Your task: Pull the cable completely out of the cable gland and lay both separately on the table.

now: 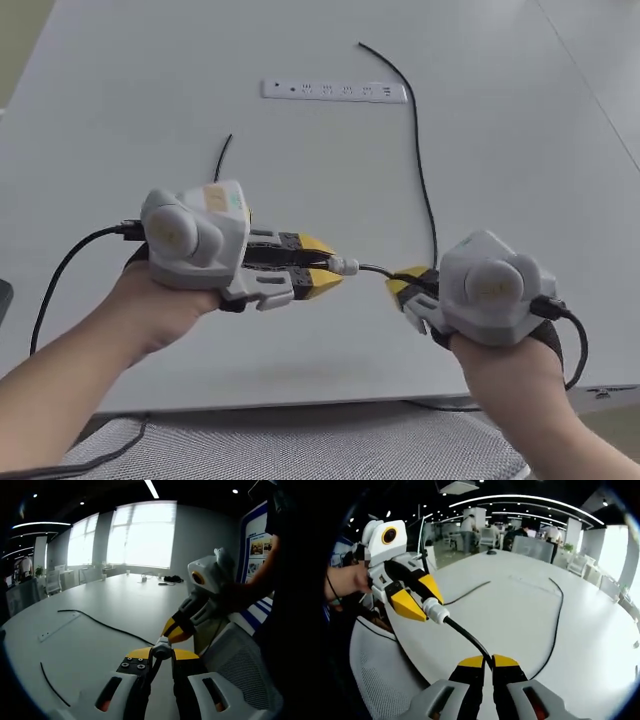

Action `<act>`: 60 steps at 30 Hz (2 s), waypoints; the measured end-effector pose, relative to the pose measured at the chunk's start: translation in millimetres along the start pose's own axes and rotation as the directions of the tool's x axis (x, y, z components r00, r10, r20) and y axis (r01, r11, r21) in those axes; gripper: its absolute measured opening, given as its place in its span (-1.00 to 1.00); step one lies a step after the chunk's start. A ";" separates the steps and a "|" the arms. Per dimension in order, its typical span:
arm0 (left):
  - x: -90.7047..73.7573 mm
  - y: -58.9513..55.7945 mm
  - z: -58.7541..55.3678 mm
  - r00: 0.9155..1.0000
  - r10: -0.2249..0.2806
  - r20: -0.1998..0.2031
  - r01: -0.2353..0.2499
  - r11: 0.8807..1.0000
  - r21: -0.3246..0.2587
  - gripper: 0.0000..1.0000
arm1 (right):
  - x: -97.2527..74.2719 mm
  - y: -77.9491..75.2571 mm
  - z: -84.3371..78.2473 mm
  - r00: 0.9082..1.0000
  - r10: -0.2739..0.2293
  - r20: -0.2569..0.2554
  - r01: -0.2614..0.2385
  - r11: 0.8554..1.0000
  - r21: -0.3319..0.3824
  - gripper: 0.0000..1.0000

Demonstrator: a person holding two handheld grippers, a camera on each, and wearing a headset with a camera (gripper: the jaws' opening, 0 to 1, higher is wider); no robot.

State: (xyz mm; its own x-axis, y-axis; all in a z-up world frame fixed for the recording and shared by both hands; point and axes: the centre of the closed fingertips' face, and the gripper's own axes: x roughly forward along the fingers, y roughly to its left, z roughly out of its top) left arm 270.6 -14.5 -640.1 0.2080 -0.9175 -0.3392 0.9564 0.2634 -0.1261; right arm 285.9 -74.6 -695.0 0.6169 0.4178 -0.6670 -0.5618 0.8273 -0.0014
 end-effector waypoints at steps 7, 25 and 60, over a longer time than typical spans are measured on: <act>-0.1 1.9 -2.7 1.000 0.011 0.000 -0.011 1.000 -0.005 -0.70 | 3.8 -4.2 -5.5 0.999 -0.022 -0.025 0.023 0.999 0.035 -1.00; -3.3 3.6 -3.6 1.000 0.026 0.007 -0.025 1.000 -0.016 -0.70 | 4.4 -13.6 -30.3 0.997 -0.033 -0.063 0.043 0.987 0.153 -1.00; -8.5 1.4 -1.9 0.999 0.037 -0.012 -0.038 0.999 -0.022 -0.70 | -18.5 30.0 31.3 0.999 -0.018 0.034 0.029 0.944 -0.329 -0.69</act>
State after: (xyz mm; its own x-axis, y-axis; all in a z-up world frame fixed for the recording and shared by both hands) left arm 269.8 -5.8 -639.2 0.2410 -0.9034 -0.3547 0.9433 0.3040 -0.1333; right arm 274.9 -45.7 -659.4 0.6457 0.4151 -0.6409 -0.6941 0.6690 -0.2659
